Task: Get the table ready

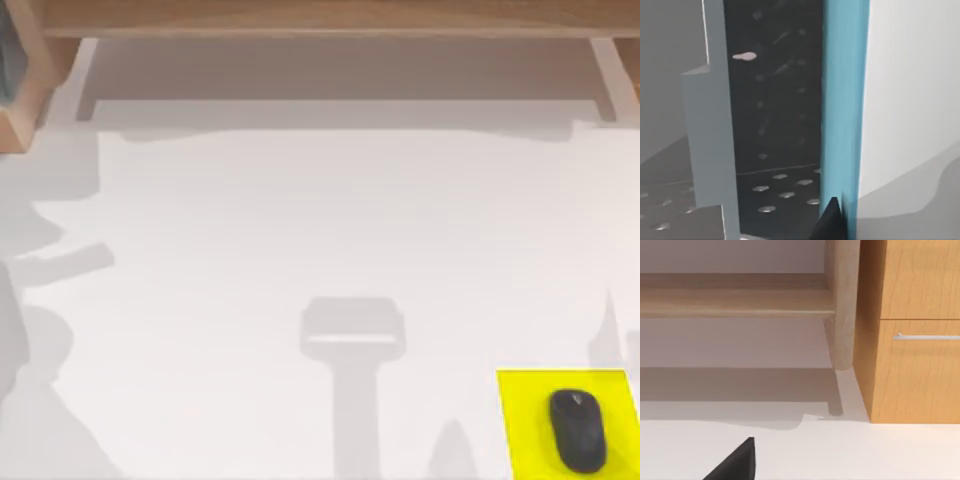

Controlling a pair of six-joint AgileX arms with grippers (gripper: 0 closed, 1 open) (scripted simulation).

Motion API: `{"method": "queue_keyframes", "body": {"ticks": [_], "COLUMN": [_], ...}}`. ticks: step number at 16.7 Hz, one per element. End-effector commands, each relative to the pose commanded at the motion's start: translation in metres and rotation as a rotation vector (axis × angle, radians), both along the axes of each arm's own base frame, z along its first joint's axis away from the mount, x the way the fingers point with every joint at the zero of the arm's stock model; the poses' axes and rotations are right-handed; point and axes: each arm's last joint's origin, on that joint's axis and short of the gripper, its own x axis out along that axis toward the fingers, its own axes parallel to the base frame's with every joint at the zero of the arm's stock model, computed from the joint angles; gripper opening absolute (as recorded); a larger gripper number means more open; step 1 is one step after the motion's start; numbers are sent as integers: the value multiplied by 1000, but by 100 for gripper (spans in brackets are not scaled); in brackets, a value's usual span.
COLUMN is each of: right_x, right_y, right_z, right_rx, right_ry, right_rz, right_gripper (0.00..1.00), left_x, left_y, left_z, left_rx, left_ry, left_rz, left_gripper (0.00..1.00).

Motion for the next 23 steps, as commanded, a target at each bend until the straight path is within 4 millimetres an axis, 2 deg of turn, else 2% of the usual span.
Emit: {"method": "queue_keyframes", "body": {"ticks": [3,9,13,23], "right_x": [0,0,0,0], "right_y": [0,0,0,0], "right_z": [0,0,0,0], "right_rx": [0,0,0,0], "right_ry": [0,0,0,0], "right_rz": [0,0,0,0], "right_gripper": [100,100,100,100], "left_x": [2,29,30,30], "left_y": [2,-1,-1,-1], "left_z": [2,-4,-5,-5], "left_rx": [3,1,0,0], "left_ry": [-6,-1,0,0], "left_rz": [7,1,0,0], "left_gripper": [0,0,0,75]}}
